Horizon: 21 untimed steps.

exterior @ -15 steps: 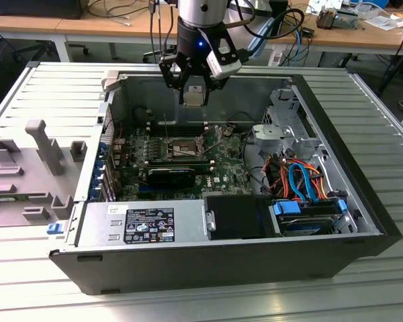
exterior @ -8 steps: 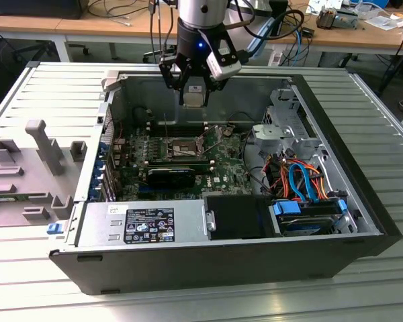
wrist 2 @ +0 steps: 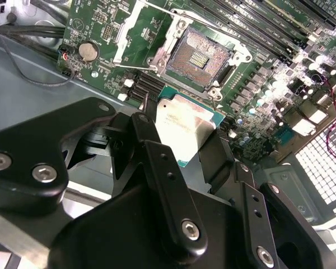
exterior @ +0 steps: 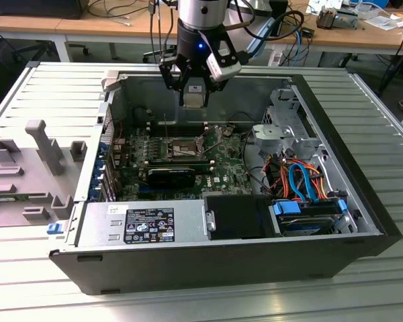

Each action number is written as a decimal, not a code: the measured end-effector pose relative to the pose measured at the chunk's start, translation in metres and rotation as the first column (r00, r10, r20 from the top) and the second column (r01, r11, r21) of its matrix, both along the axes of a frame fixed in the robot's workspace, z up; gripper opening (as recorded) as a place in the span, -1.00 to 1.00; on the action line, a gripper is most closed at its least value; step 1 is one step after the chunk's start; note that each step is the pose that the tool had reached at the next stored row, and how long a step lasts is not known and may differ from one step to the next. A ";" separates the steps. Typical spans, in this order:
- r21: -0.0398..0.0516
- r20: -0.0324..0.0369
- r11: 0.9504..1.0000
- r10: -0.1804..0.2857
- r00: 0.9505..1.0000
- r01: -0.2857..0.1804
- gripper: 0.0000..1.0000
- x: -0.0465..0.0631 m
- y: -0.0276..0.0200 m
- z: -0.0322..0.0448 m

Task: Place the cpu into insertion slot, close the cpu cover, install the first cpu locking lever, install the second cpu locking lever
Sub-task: 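Place the cpu into insertion slot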

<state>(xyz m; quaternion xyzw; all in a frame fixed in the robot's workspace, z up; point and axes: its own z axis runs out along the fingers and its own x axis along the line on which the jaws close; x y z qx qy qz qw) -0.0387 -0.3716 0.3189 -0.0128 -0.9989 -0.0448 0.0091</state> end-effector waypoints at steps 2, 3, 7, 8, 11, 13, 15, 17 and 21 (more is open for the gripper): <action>0.000 0.000 1.000 0.000 1.000 0.000 0.08 0.000 -0.0002 -0.0003; 0.000 0.000 1.000 0.000 1.000 0.000 0.08 0.000 -0.0003 -0.0004; 0.000 0.000 1.000 0.000 1.000 0.000 0.08 0.000 -0.0006 -0.0009; 0.000 0.000 1.000 0.000 1.000 0.000 0.08 0.000 -0.0006 -0.0010; 0.000 0.000 1.000 0.000 1.000 0.000 0.08 0.000 -0.0009 -0.0015; 0.000 0.000 1.000 0.000 1.000 0.000 0.08 0.000 -0.0011 -0.0017; 0.000 0.000 1.000 0.000 1.000 0.000 0.08 0.000 -0.0013 -0.0020; 0.000 0.000 1.000 0.000 1.000 0.000 0.08 0.000 -0.0016 -0.0023; 0.000 0.000 1.000 0.000 1.000 0.000 0.08 0.000 -0.0026 -0.0032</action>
